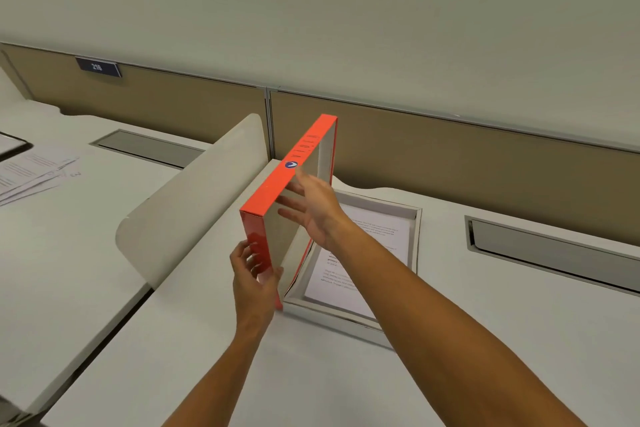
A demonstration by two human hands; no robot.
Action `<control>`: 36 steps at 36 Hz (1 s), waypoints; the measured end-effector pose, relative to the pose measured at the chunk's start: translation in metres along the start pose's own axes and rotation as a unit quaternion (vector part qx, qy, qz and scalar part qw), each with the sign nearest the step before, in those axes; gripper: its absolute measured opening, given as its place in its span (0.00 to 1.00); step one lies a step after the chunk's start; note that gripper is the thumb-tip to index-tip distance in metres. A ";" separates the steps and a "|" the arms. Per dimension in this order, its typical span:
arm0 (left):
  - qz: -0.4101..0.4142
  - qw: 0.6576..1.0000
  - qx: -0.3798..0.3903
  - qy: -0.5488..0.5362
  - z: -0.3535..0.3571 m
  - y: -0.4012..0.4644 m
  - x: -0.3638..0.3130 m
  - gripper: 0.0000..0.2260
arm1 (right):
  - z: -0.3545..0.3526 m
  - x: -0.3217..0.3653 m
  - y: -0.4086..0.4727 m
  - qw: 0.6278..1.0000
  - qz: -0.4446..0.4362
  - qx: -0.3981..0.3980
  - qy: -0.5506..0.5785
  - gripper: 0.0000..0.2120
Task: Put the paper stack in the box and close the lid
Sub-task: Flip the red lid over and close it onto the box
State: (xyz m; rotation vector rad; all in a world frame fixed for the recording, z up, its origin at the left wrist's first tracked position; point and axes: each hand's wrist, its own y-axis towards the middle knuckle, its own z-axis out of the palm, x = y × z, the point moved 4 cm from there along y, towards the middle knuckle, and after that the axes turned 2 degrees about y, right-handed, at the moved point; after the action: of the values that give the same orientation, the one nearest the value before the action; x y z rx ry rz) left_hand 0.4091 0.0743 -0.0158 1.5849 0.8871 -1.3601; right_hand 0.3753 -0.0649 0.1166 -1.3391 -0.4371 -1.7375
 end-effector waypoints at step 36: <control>-0.253 0.935 0.183 0.168 0.044 0.044 0.048 0.07 | -0.160 -0.012 -0.068 0.961 0.009 -0.246 -0.125 0.21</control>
State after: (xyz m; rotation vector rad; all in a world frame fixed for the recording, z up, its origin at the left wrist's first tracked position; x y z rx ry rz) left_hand 0.4398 0.0159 -0.0592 2.0034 1.3825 -1.7141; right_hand 0.2253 -0.1365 0.0636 -1.9210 -0.1270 -1.7329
